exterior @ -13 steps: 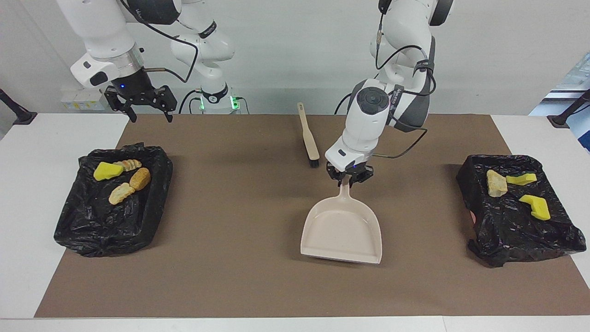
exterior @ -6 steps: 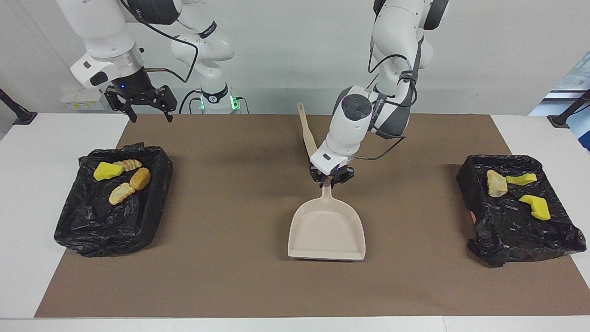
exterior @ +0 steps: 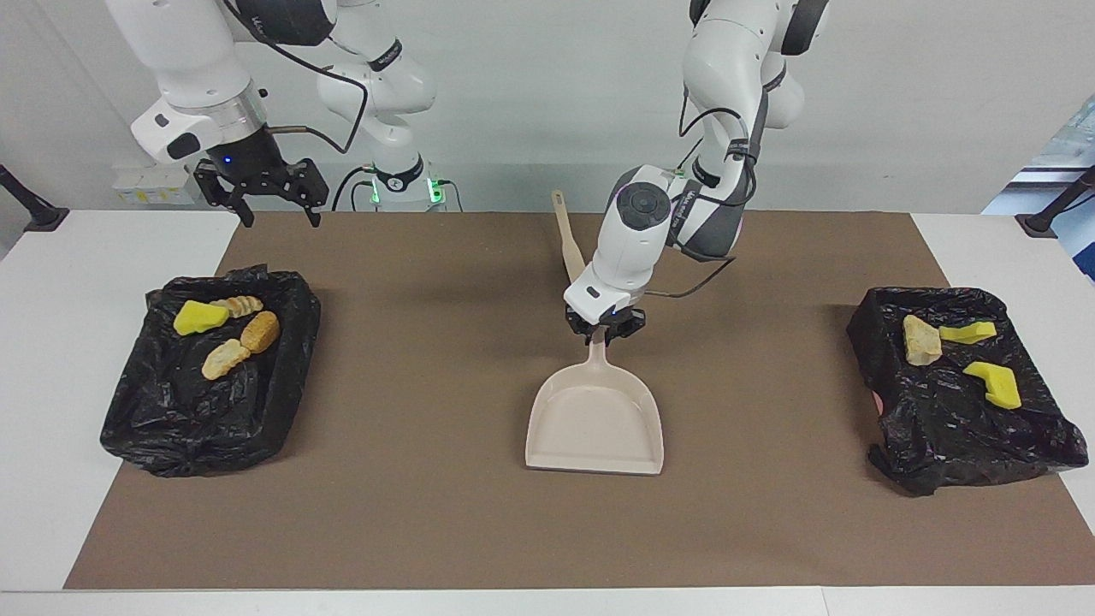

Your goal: Sweep and dump trash in bin

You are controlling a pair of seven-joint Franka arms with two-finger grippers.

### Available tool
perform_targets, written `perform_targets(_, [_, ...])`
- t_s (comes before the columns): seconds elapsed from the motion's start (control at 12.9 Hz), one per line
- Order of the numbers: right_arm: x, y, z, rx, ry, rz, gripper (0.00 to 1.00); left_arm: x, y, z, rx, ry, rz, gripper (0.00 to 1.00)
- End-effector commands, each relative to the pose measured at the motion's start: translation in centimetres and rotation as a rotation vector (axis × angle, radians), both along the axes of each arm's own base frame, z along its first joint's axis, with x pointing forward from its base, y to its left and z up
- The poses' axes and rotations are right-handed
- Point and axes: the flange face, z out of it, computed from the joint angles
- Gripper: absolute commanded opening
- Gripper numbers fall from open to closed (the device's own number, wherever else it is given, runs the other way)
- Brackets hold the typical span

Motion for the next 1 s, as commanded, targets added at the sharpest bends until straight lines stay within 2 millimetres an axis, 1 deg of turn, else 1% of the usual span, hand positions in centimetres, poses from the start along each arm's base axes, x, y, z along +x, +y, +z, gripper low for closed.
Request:
perform_targets(0.0, [-0.5,0.0,0.2,-0.001,0.006,-0.011,1.00,-0.3,0.1,0.3,-0.004,-0.003,0.016,0.64])
perform_targets(0.08, [-0.5,0.0,0.2,0.000,0.006,-0.011,1.00,-0.2,0.4,0.4,-0.003,-0.006,0.019,0.73])
perform_targets(0.15, [-0.5,0.0,0.2,0.000,0.006,-0.011,1.00,0.2,1.0,1.1,-0.003,-0.017,0.022,0.84])
perform_targets(0.23, [-0.5,0.0,0.2,-0.001,0.006,-0.011,1.00,0.6,1.8,1.8,-0.002,-0.024,0.029,1.00])
perform_targets(0.31, [-0.5,0.0,0.1,-0.001,0.007,-0.011,1.00,0.6,2.7,3.1,0.003,-0.020,0.037,1.00])
perform_targets(0.46, [-0.6,0.1,0.3,-0.001,0.010,-0.006,1.00,1.7,6.5,5.4,0.049,-0.029,0.046,1.00])
perform_targets(0.54, [-0.6,0.1,0.2,0.000,0.010,-0.006,1.00,2.2,9.0,7.3,0.061,-0.036,0.042,1.00])
perform_targets(0.62, [-0.6,-0.1,0.2,-0.001,0.010,-0.009,1.00,2.5,11.3,9.1,0.058,-0.042,0.016,1.00])
perform_targets(0.7, [-0.6,-0.1,0.2,-0.001,0.012,-0.009,1.00,2.6,13.8,11.5,0.053,-0.056,-0.017,1.00])
perform_targets(0.85, [-0.6,-0.1,0.1,0.000,0.013,-0.011,1.00,1.8,18.7,16.1,0.052,-0.060,-0.065,1.00])
perform_targets(0.93, [-0.6,-0.1,0.2,0.001,0.012,-0.011,1.00,1.7,21.7,18.5,0.047,-0.077,-0.085,1.00])
